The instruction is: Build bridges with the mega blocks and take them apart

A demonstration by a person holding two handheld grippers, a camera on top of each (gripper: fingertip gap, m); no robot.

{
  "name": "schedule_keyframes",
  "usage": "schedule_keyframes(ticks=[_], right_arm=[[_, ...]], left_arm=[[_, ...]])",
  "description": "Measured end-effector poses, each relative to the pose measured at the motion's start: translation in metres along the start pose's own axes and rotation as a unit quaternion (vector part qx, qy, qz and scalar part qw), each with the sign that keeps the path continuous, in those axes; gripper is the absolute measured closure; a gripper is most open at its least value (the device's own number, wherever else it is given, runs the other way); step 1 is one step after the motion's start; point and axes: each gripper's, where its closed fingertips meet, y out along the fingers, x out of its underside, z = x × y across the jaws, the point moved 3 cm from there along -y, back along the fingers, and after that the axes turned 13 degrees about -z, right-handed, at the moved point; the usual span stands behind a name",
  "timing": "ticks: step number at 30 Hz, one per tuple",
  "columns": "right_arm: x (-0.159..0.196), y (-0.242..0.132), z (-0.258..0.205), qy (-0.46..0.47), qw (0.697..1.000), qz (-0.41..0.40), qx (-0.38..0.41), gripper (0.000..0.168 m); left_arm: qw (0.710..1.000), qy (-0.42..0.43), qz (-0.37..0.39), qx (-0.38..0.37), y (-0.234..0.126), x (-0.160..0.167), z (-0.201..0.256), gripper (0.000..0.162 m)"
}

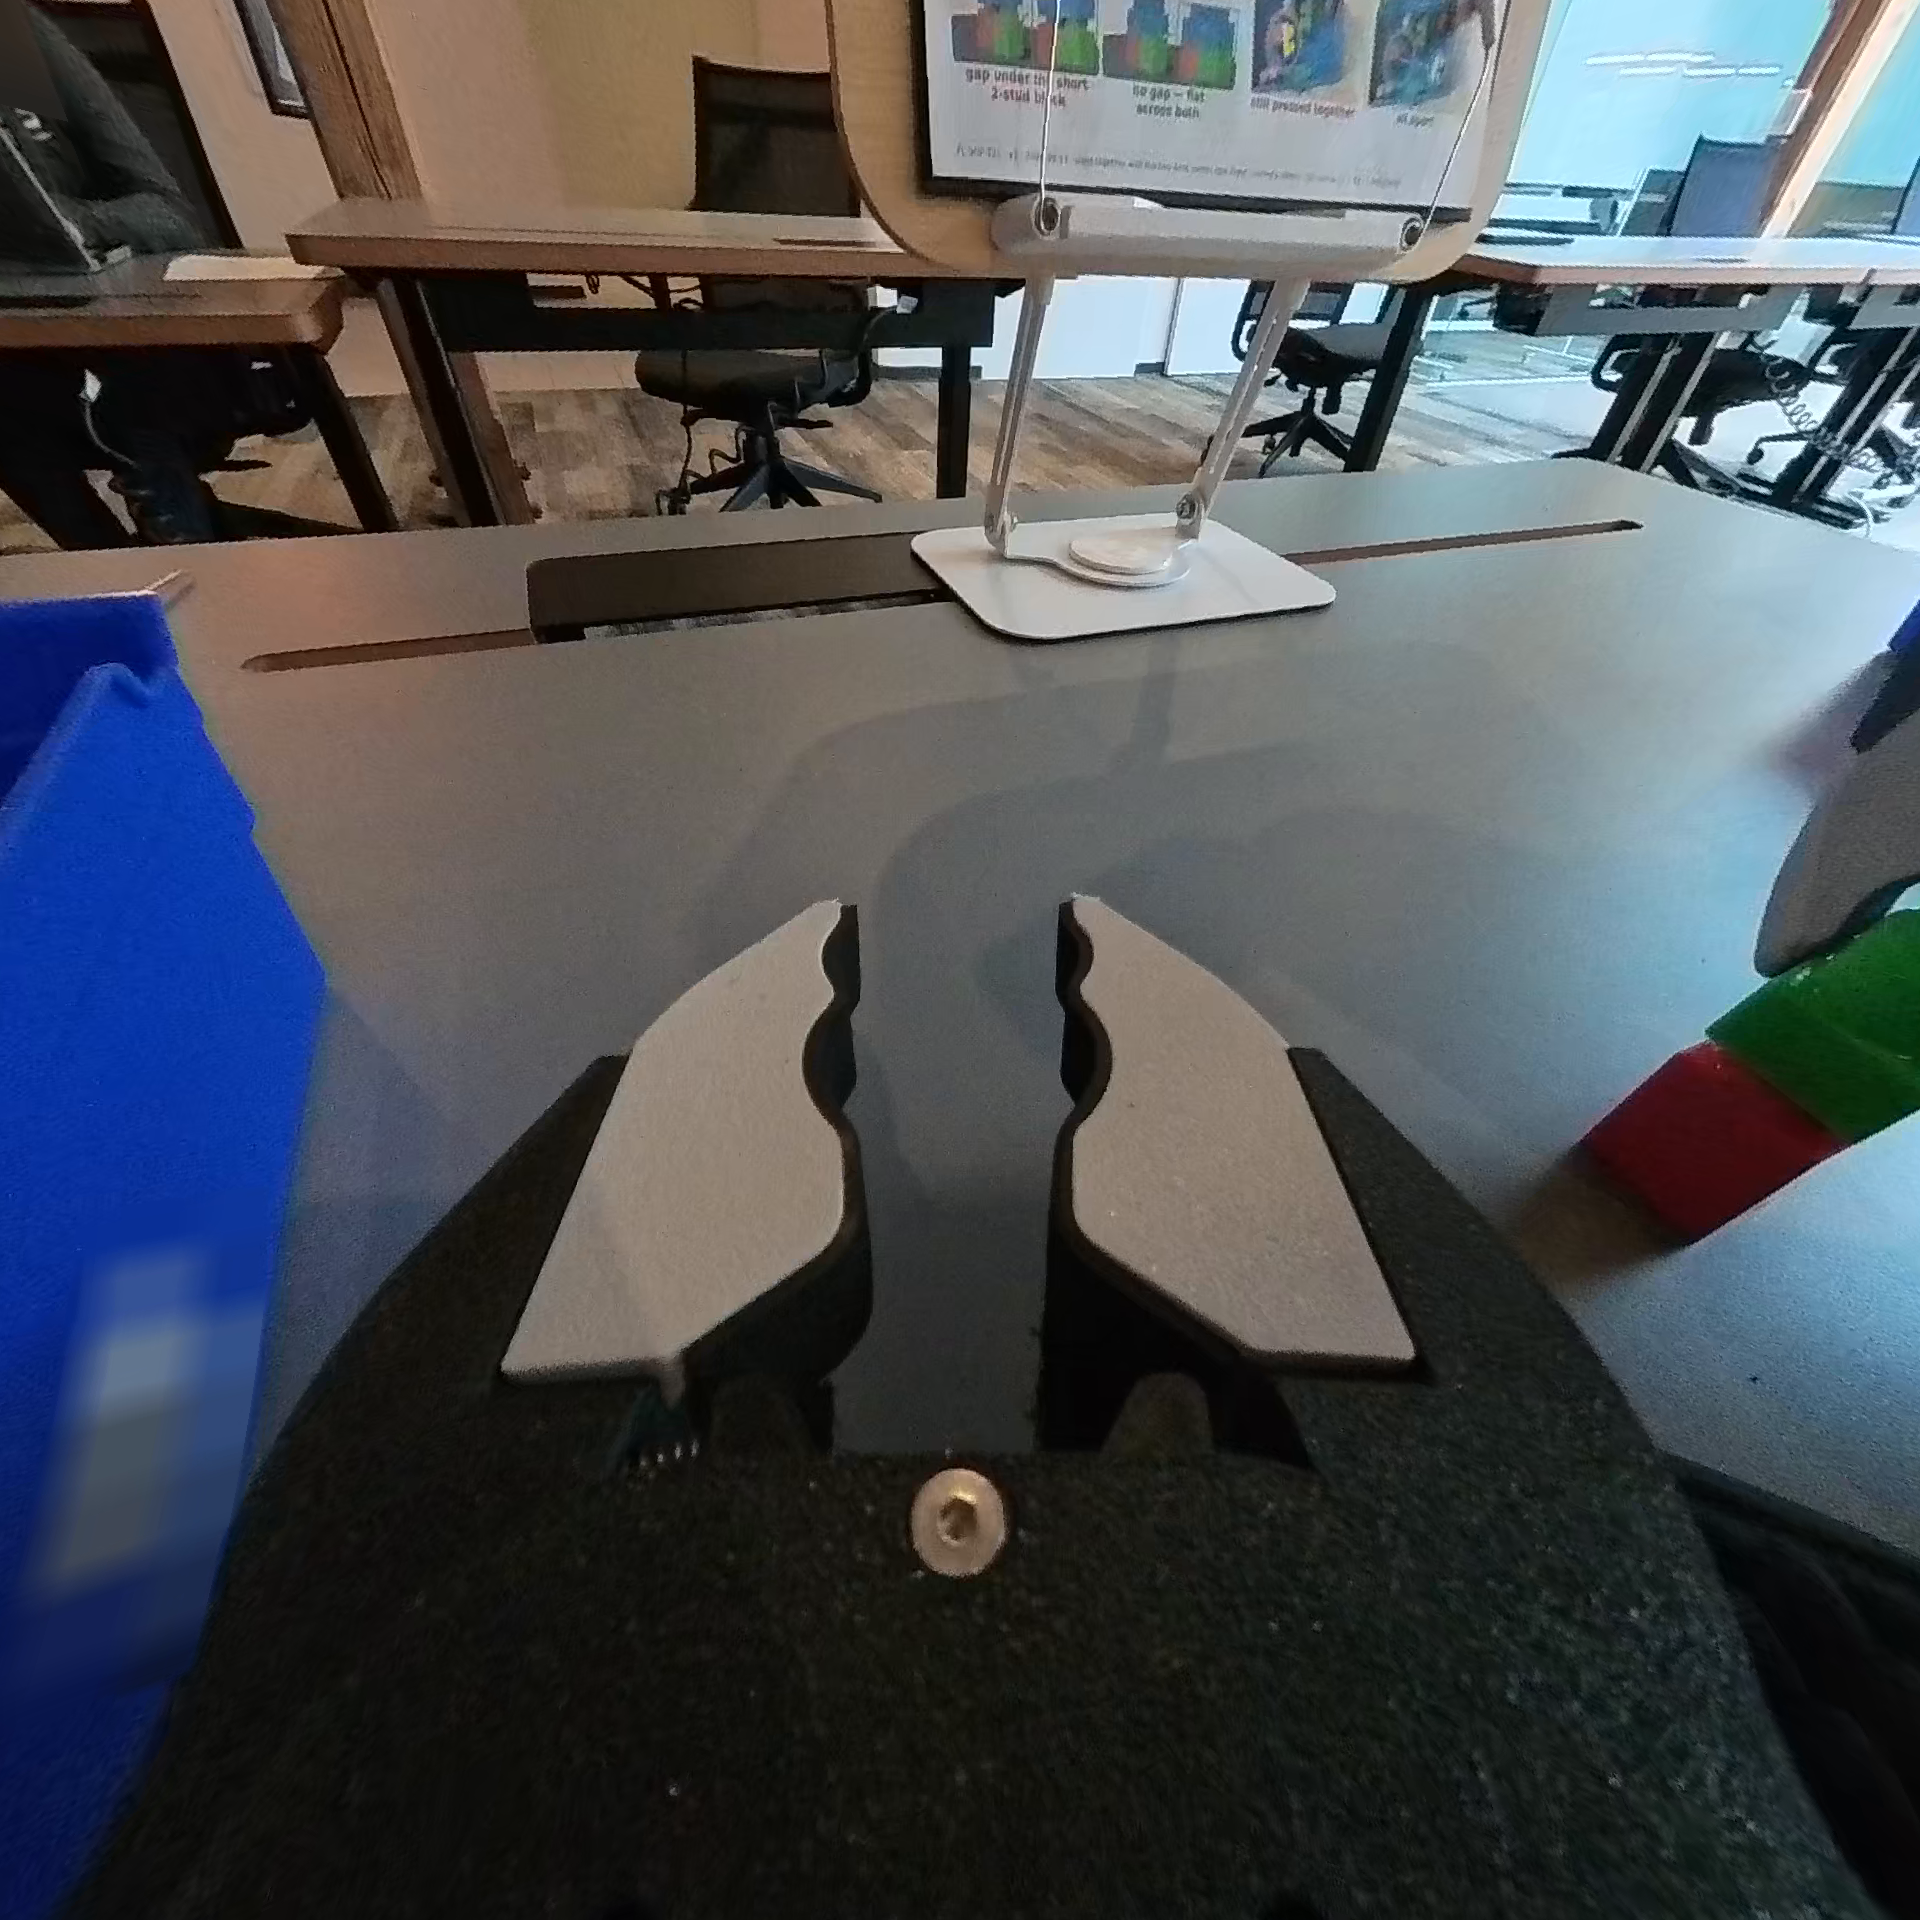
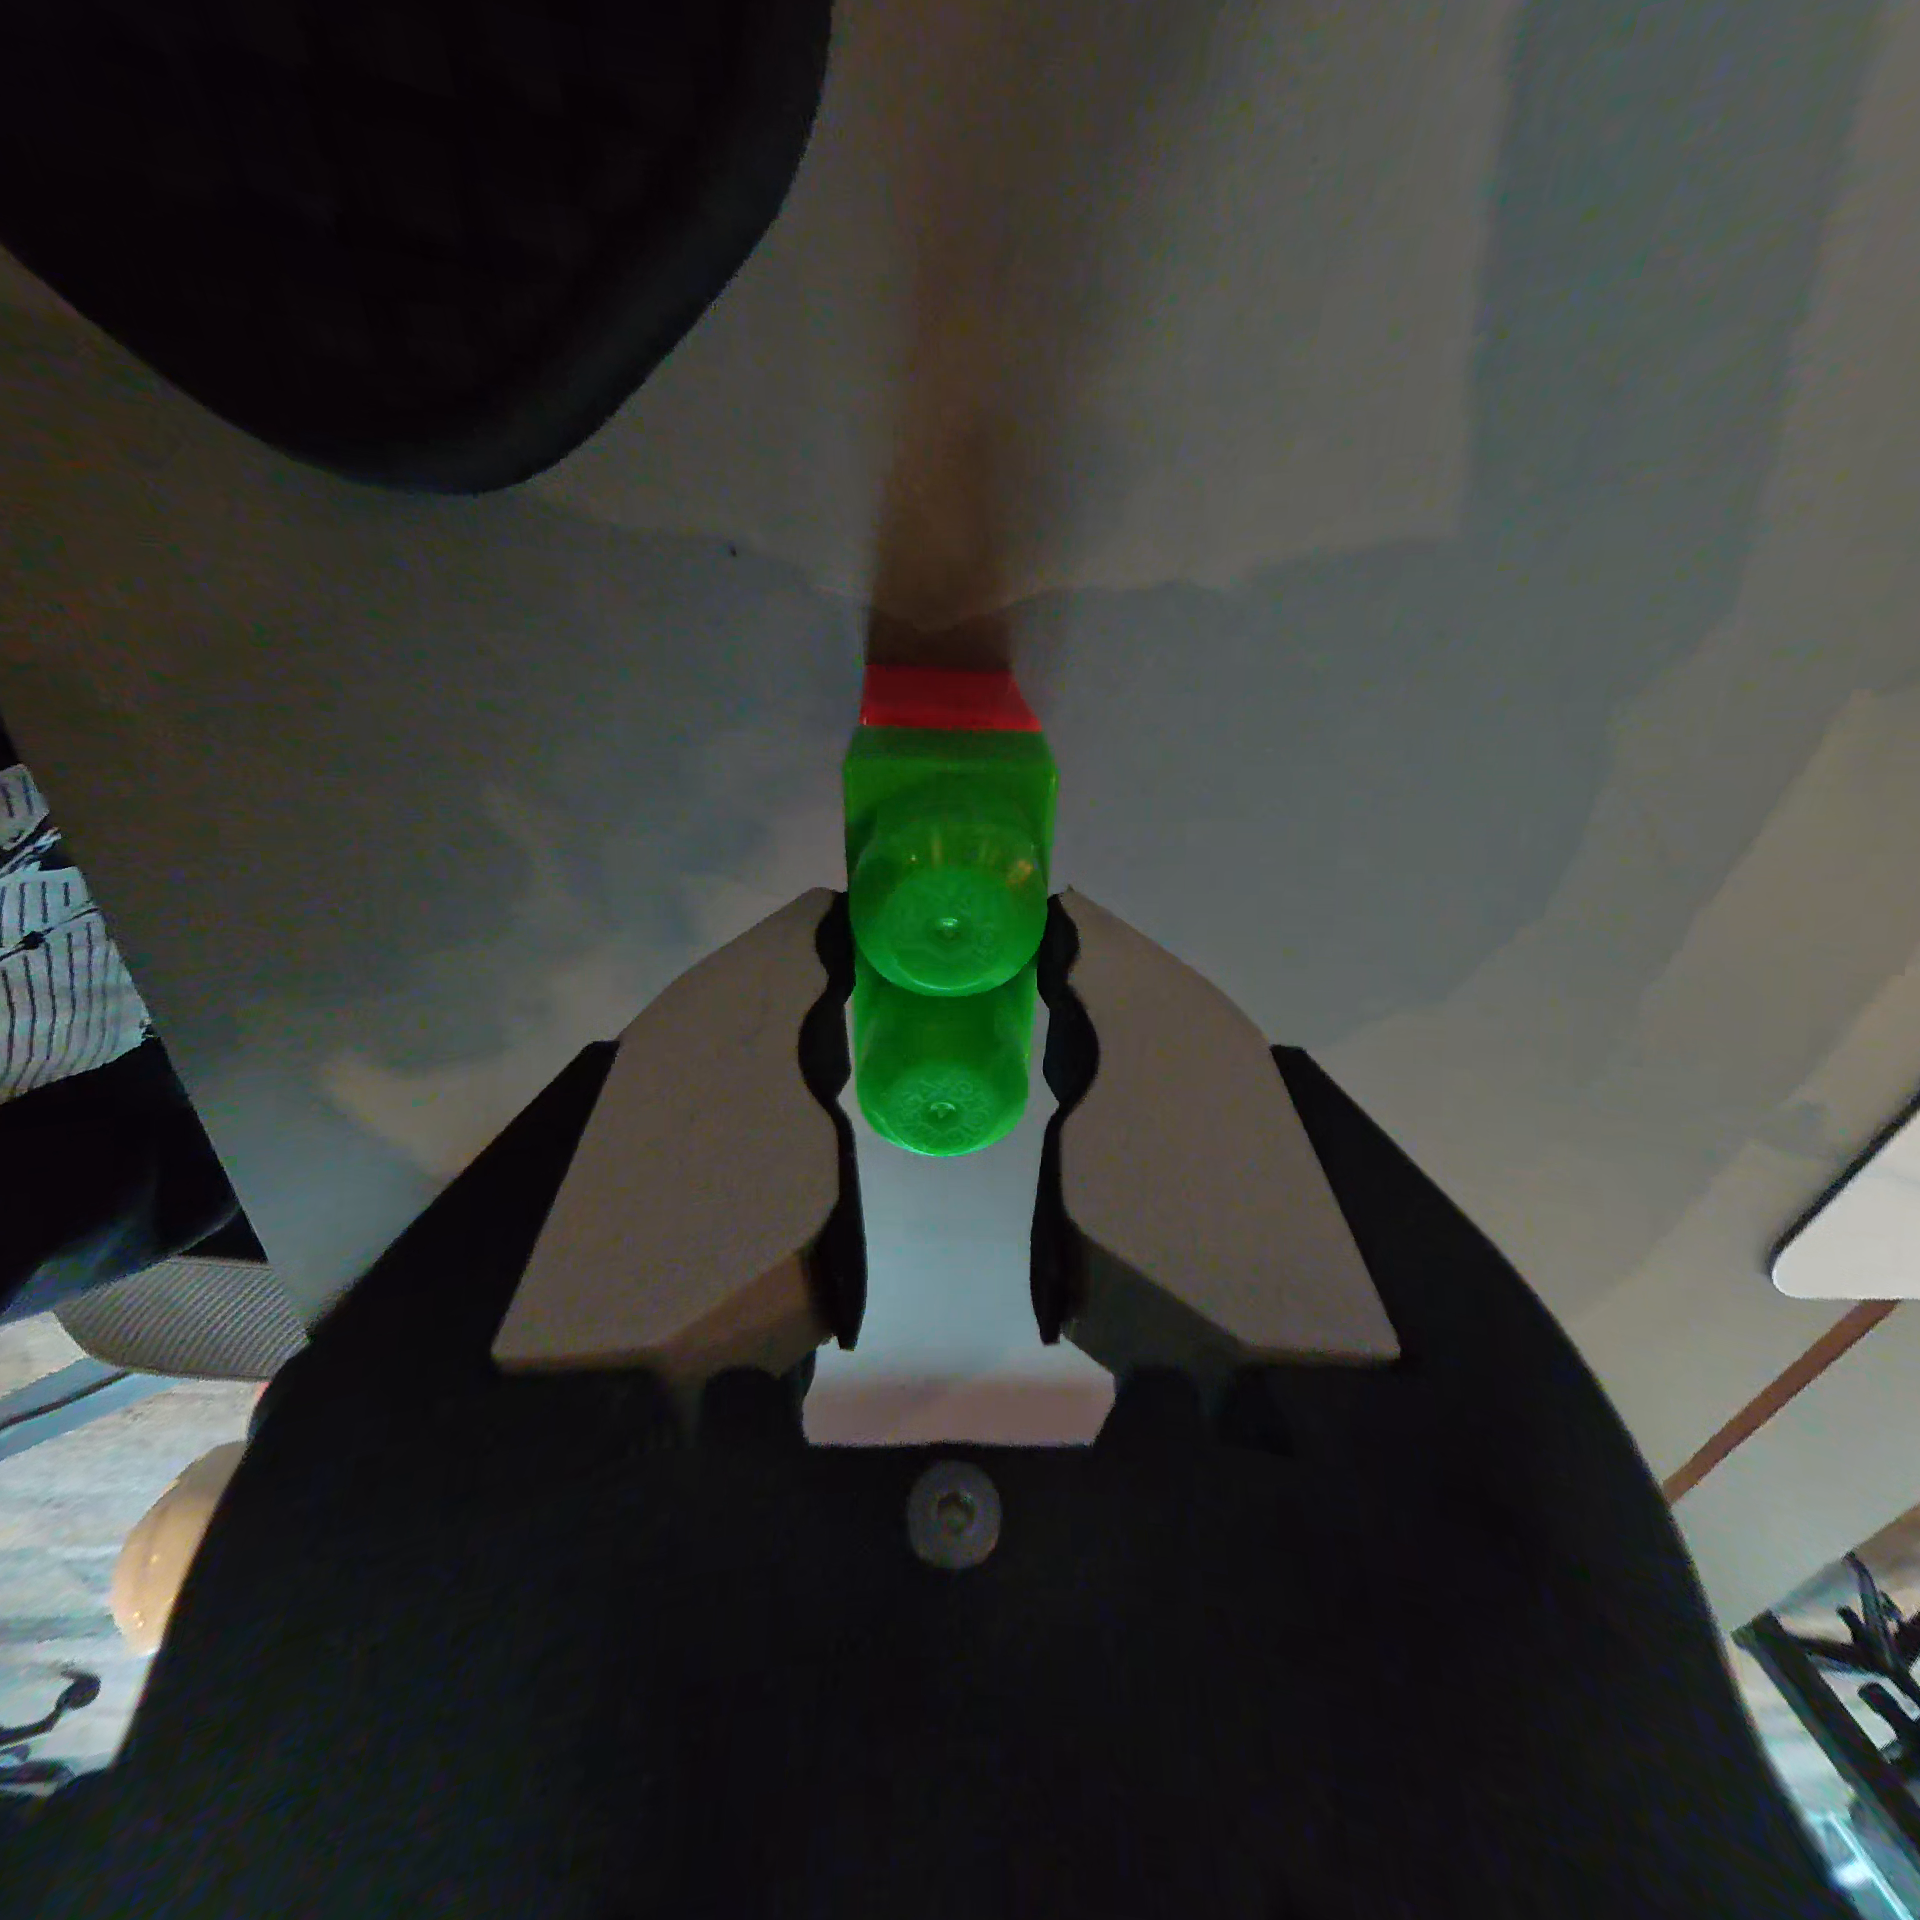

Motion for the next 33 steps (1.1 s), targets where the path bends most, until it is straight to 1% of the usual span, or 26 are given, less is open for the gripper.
schedule_keyframes(ticks=[10, 16, 21, 30, 33], right_arm=[[-0.002, 0.004, -0.001, 0.021, 1.000, -0.023, -0.001, 0.134], [-0.002, 0.007, -0.001, 0.031, 0.999, -0.018, -0.011, 0.134], [-0.002, 0.008, -0.001, 0.033, 0.999, -0.028, -0.012, 0.134], [-0.002, 0.011, -0.001, 0.044, 0.999, 0.003, 0.000, 0.134], [-0.002, 0.012, -0.001, 0.039, 0.999, -0.002, -0.002, 0.134]], left_arm=[[1.000, -0.009, -0.007, -0.003, 0.001, 0.003, -0.002, 0.126], [1.000, -0.020, -0.002, -0.002, -0.001, 0.002, -0.005, 0.127], [1.000, -0.014, -0.002, -0.004, -0.001, 0.002, -0.004, 0.127], [1.000, -0.016, -0.003, 0.003, -0.001, 0.002, -0.003, 0.127], [1.000, -0.018, -0.002, 0.002, -0.002, 0.001, -0.003, 0.127]])
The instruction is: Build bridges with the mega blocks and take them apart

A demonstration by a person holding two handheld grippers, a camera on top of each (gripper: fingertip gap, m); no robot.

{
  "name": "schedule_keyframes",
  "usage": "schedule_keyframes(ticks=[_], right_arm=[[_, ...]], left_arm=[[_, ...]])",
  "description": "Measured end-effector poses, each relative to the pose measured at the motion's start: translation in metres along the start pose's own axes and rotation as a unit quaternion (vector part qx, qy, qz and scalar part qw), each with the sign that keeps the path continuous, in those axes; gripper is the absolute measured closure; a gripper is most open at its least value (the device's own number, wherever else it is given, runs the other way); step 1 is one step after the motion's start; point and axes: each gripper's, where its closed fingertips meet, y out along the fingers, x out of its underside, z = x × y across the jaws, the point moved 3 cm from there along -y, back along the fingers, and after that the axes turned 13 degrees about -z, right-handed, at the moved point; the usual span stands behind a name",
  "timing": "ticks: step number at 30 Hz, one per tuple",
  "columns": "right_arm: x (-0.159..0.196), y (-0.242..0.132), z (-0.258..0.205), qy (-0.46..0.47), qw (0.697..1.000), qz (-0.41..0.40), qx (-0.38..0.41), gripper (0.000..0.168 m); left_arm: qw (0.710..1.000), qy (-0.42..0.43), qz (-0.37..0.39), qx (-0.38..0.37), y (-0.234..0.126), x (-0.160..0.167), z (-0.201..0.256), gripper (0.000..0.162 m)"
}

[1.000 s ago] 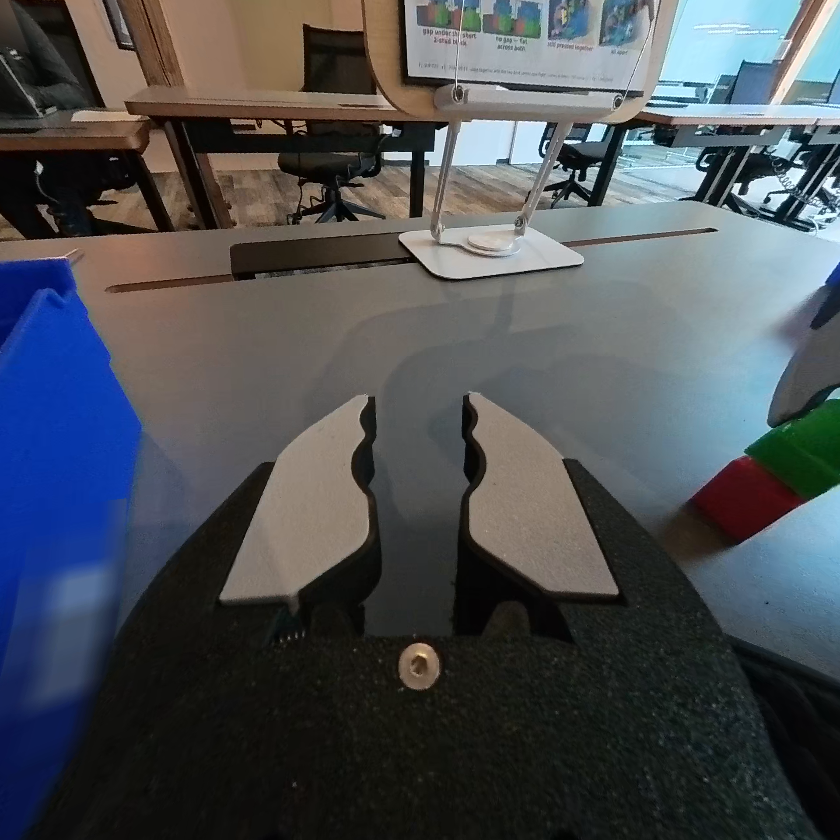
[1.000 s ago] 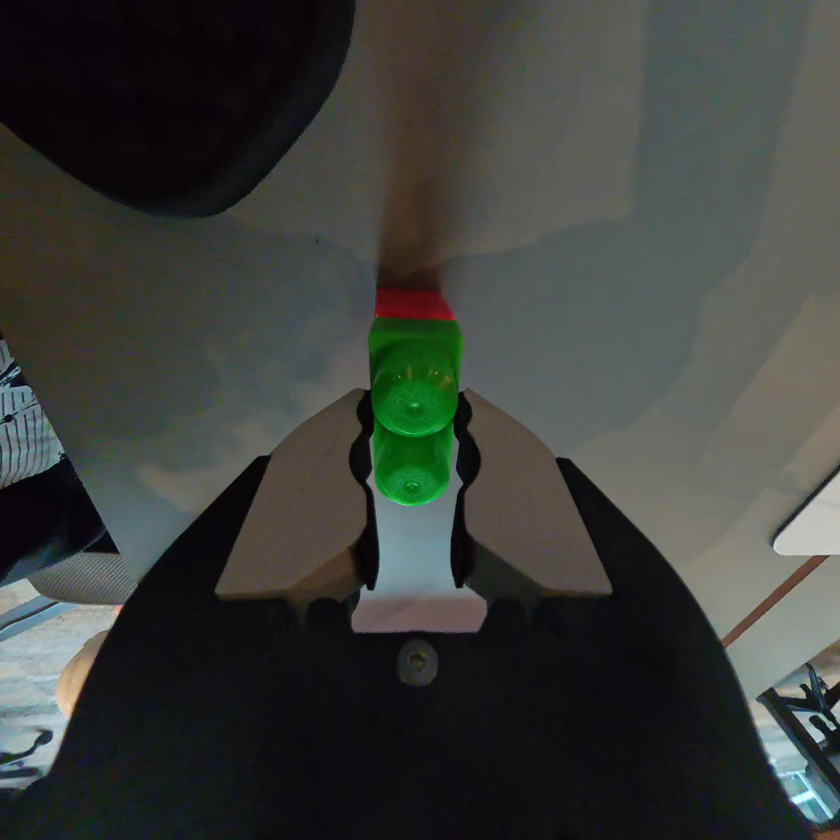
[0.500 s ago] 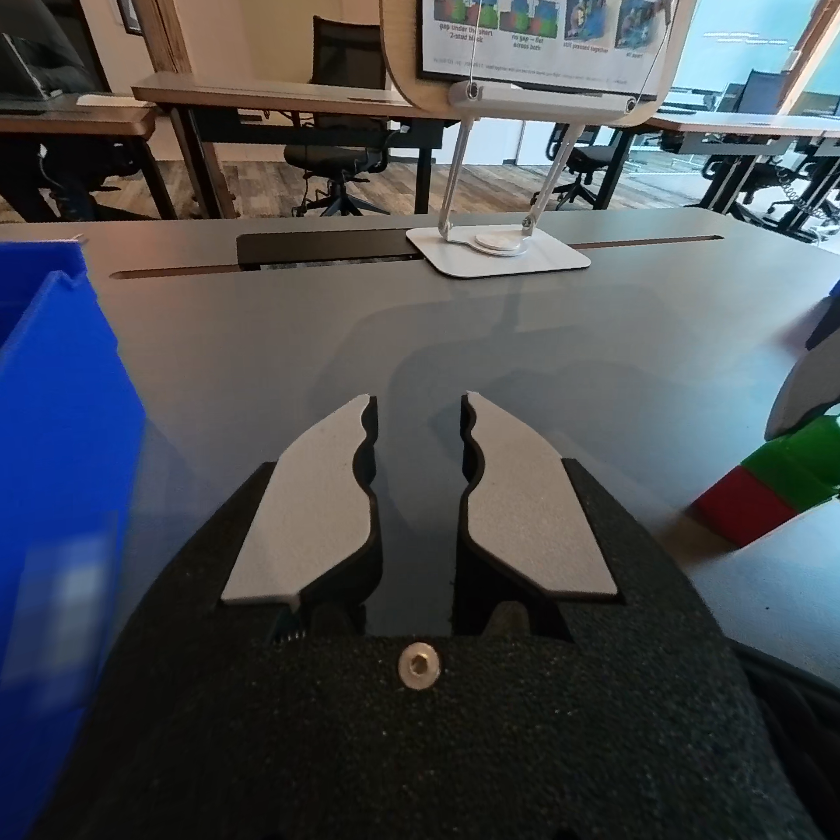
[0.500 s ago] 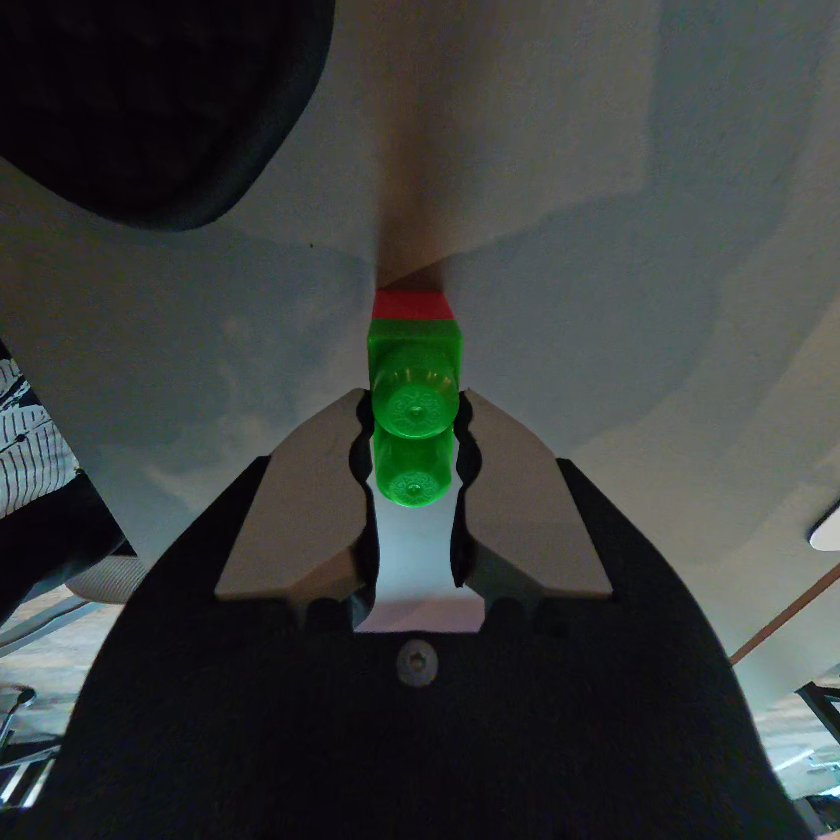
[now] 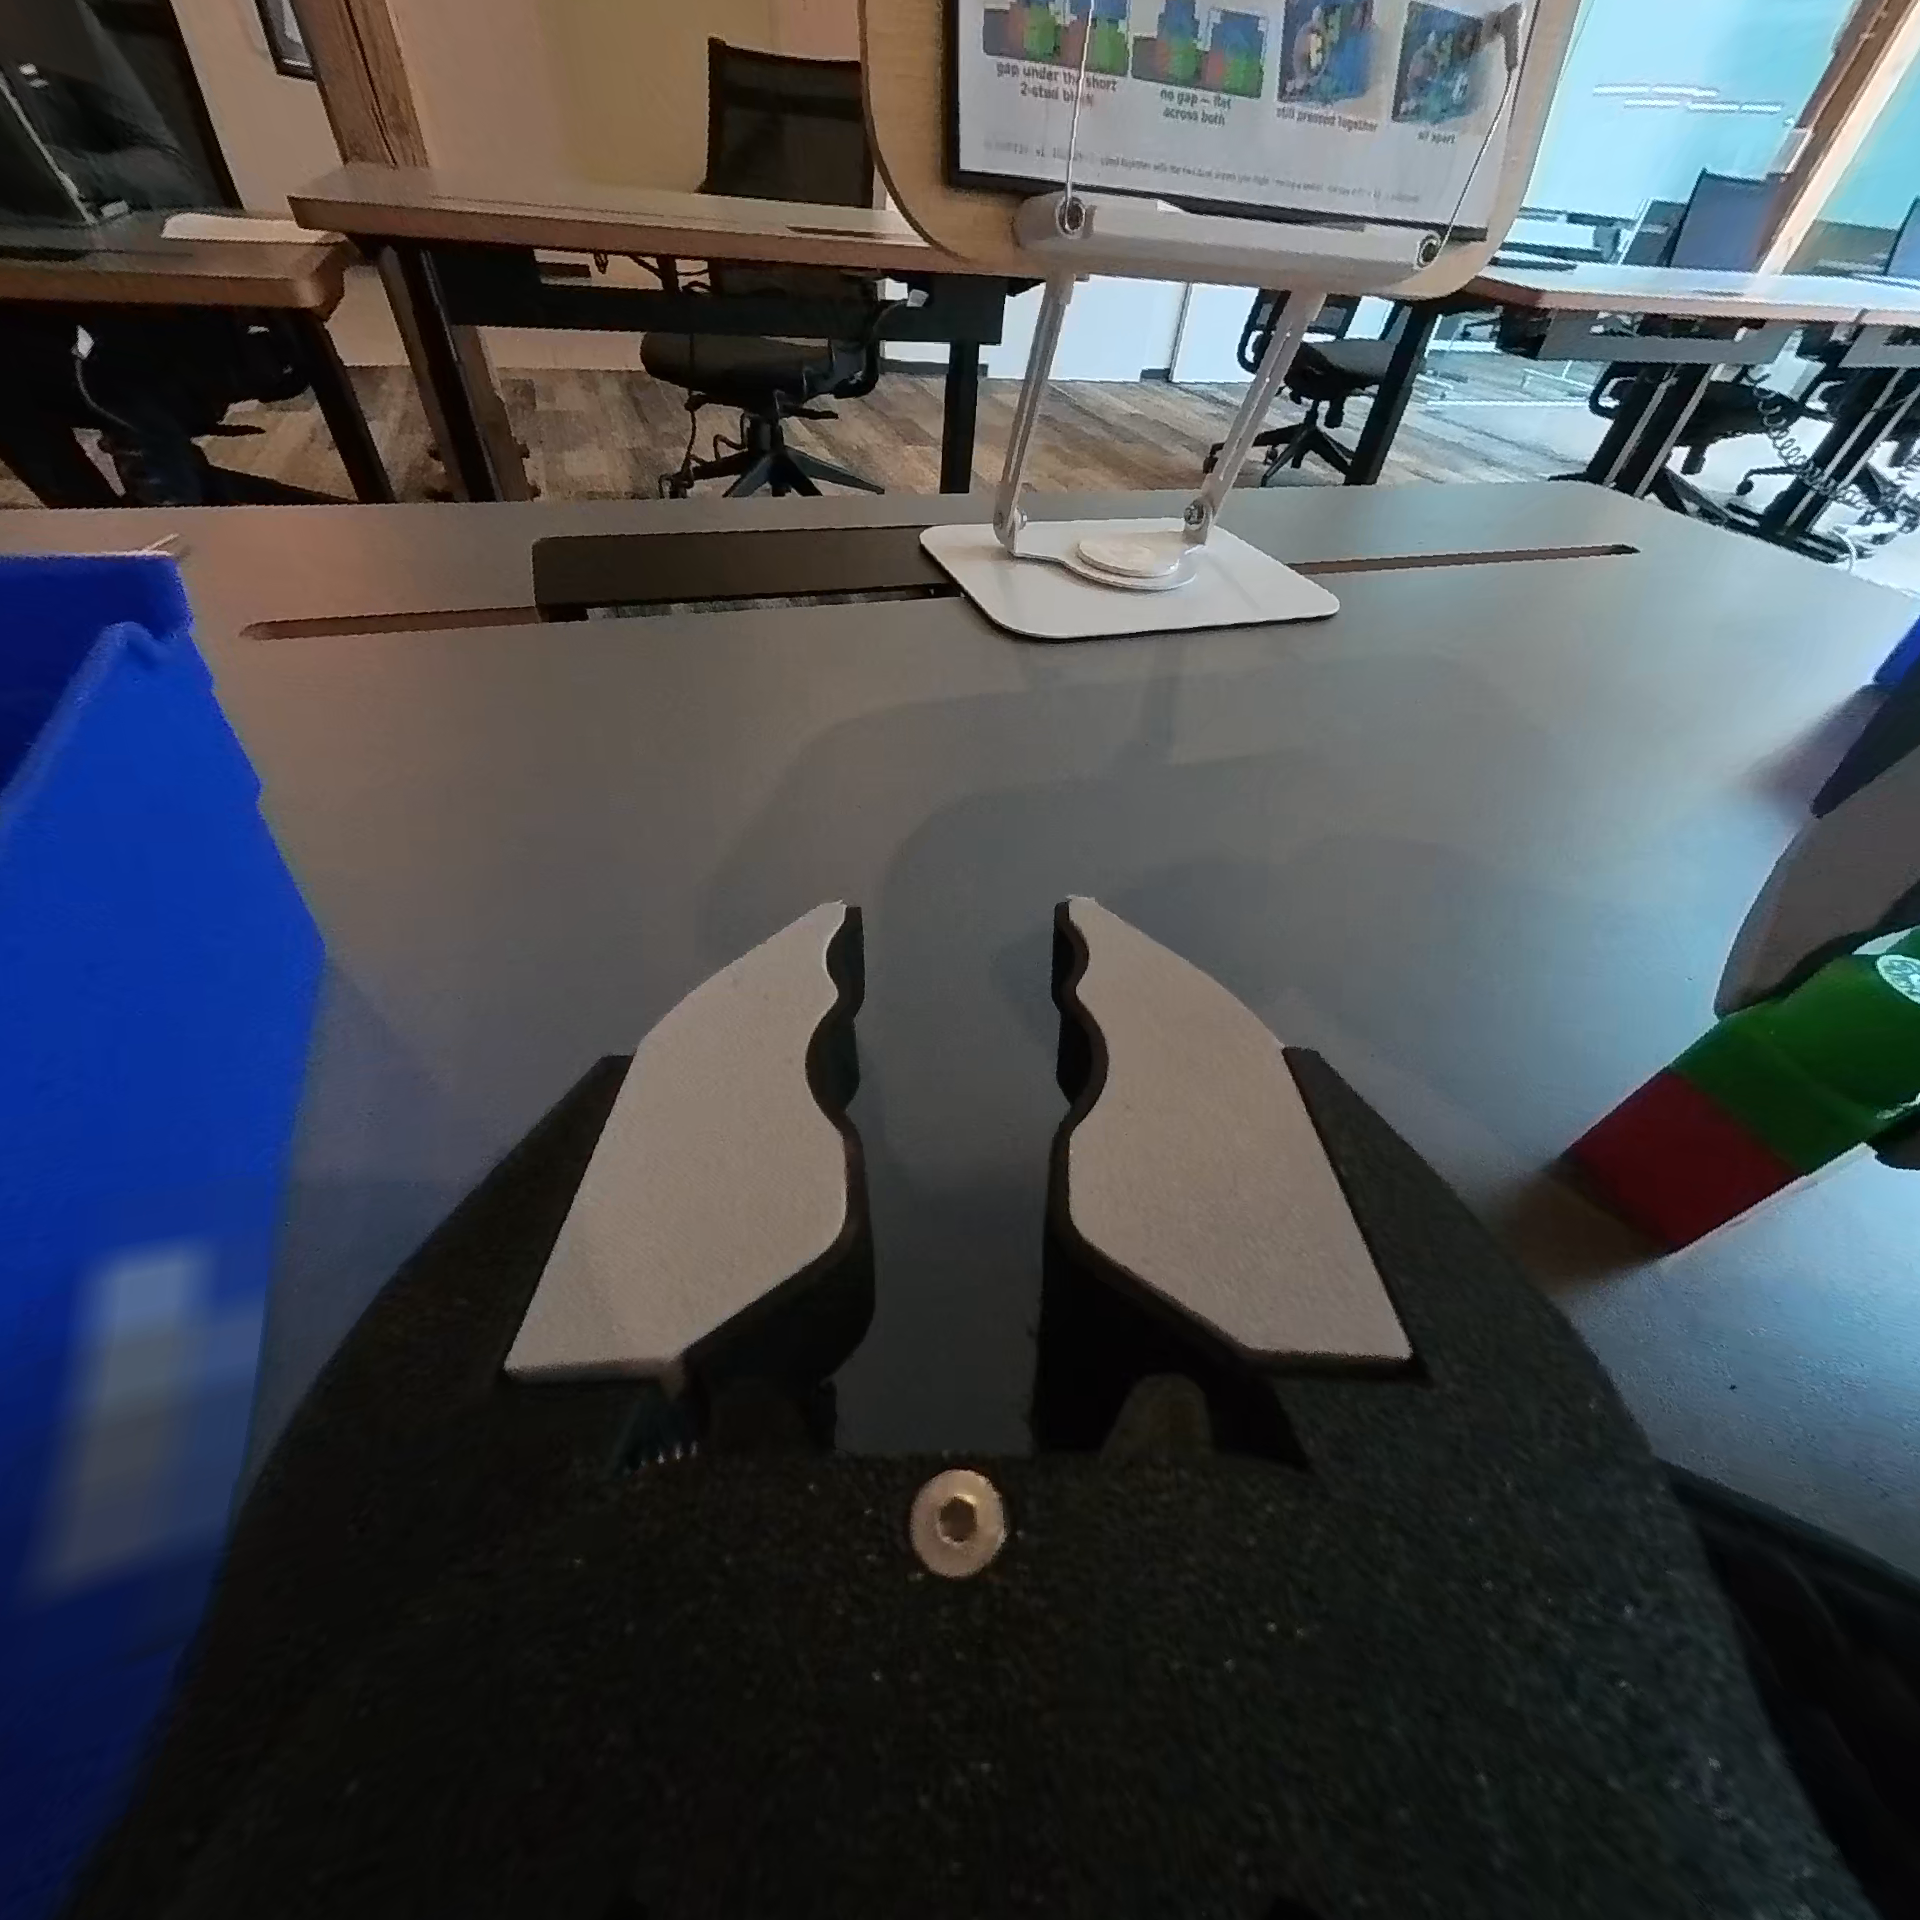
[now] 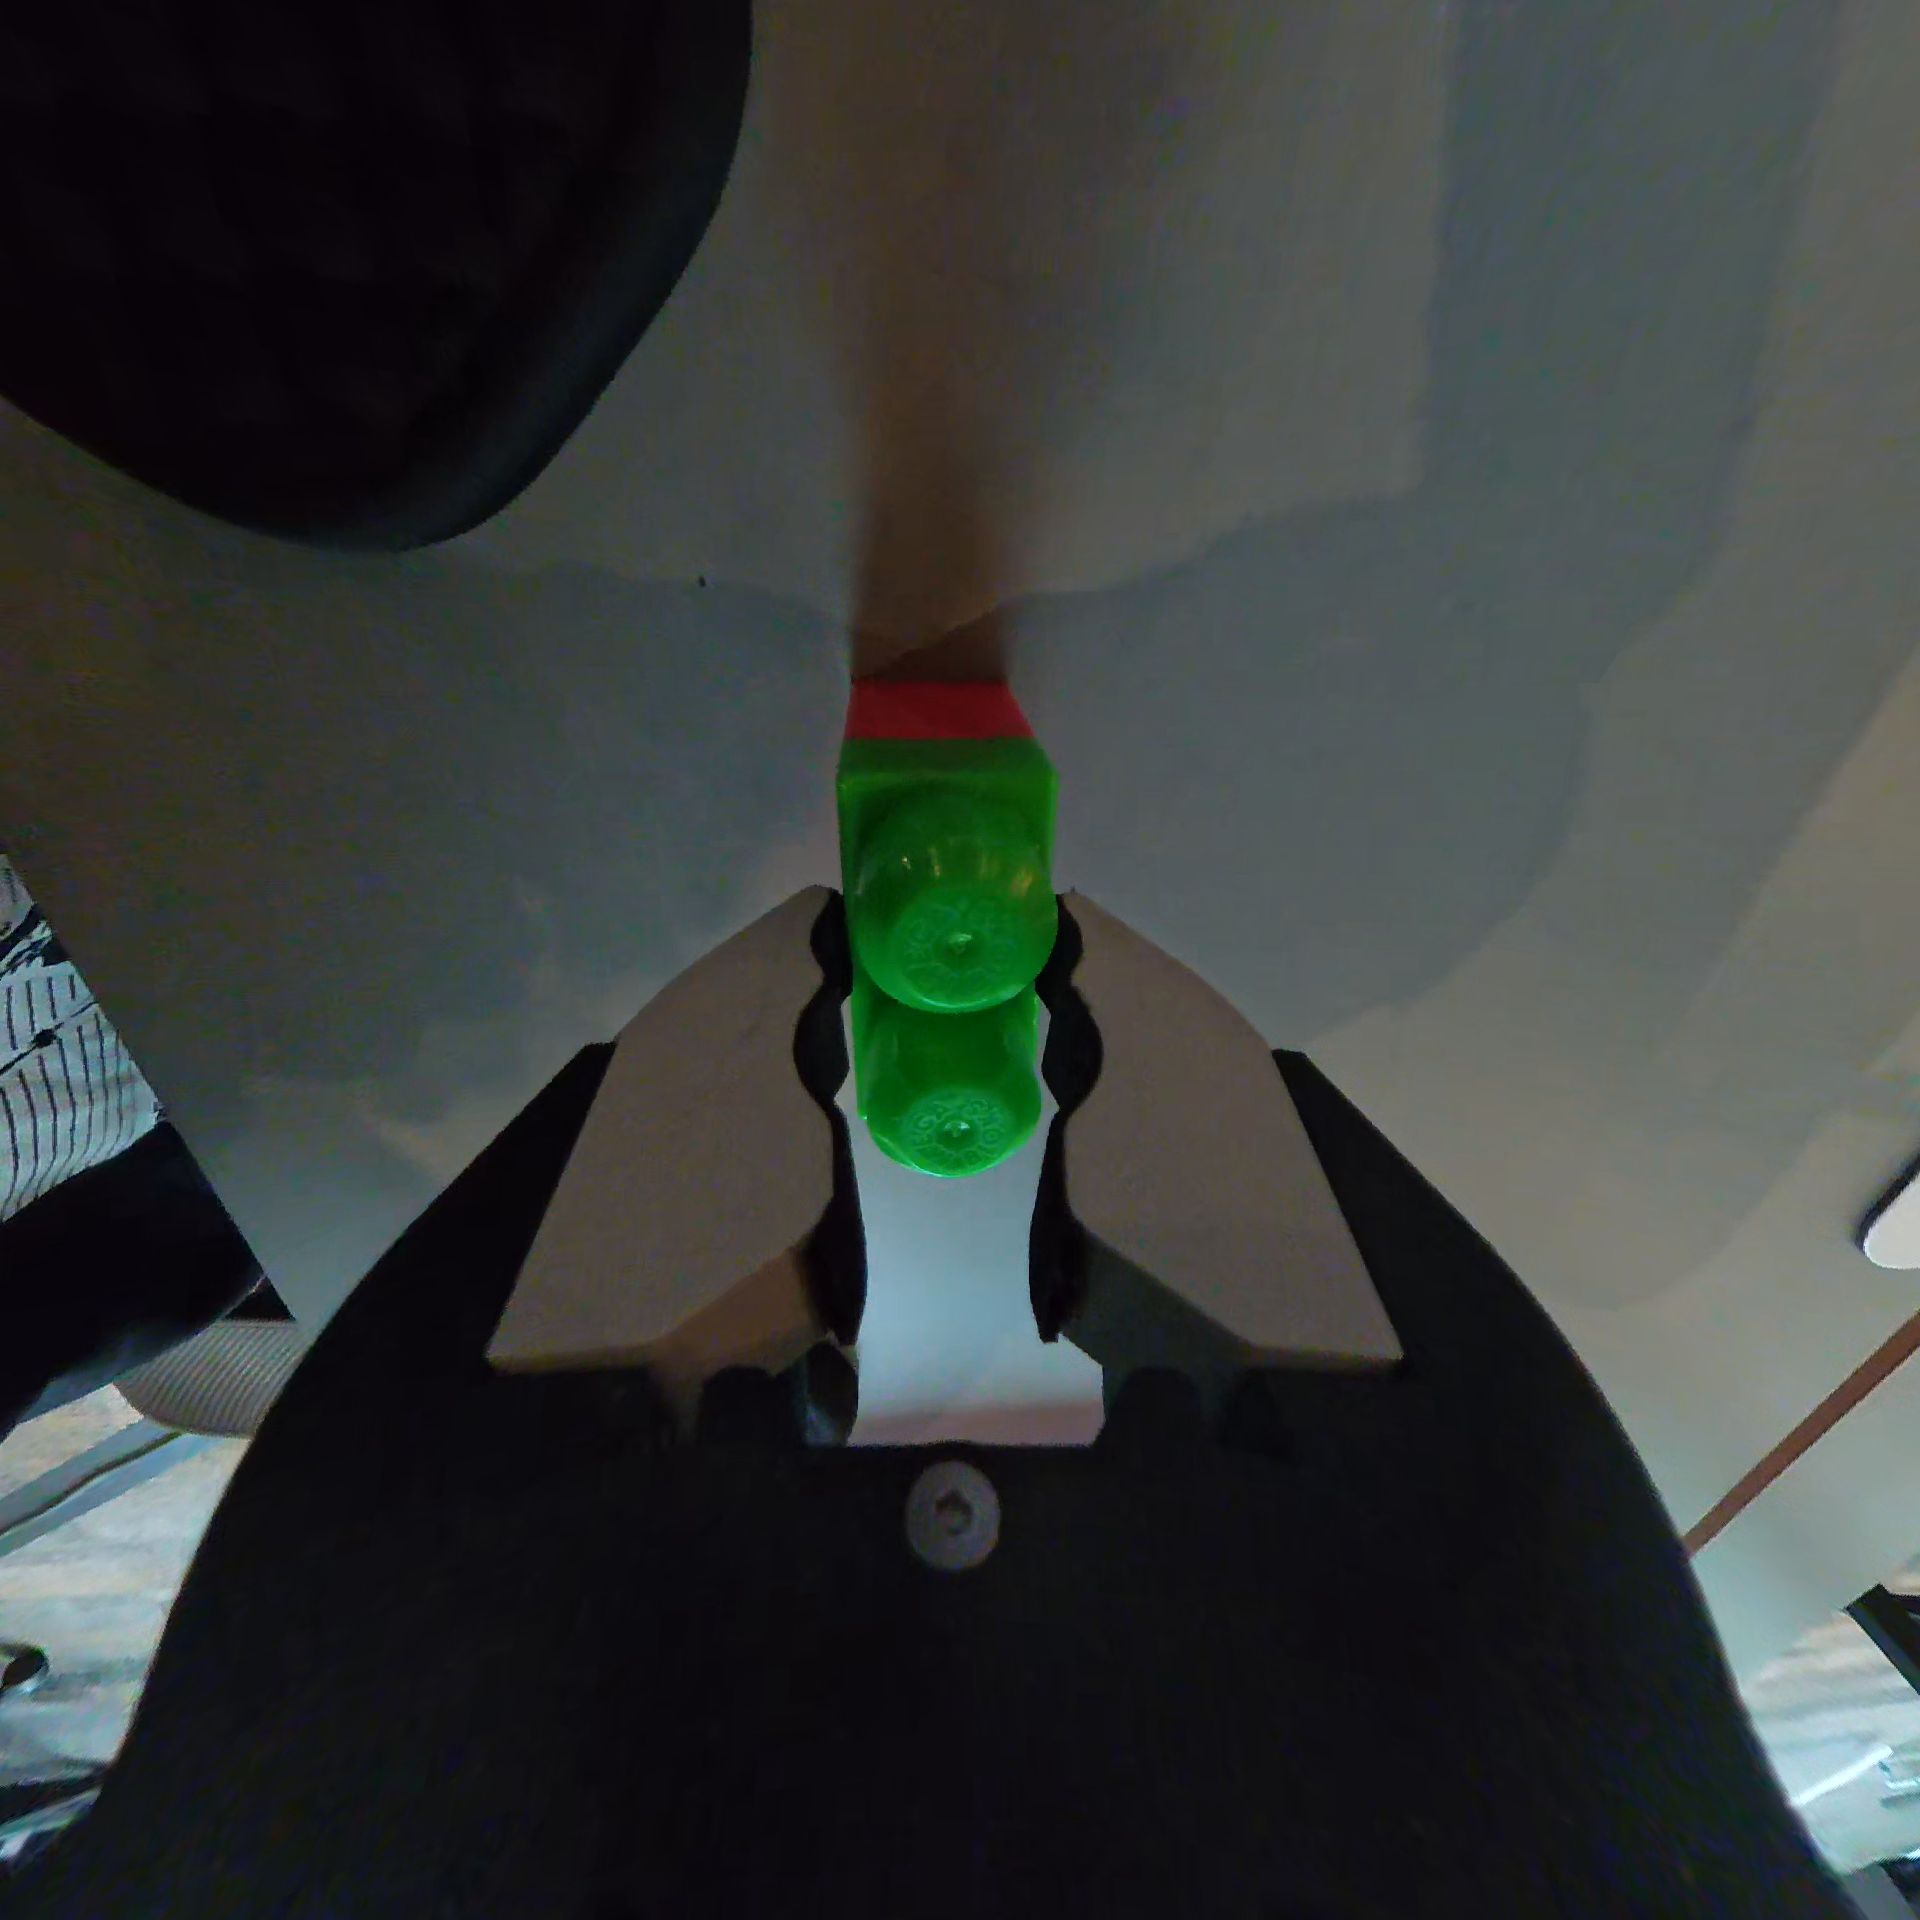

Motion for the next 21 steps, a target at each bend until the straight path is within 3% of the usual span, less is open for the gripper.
schedule_keyframes(ticks=[21], right_arm=[[-0.0012, 0.0010, 0.0003, -0.002, 1.000, 0.018, -0.022, 0.133]], left_arm=[[1.000, 0.019, -0.009, -0.018, 0.0027, 0.0036, -0.0023, 0.125]])
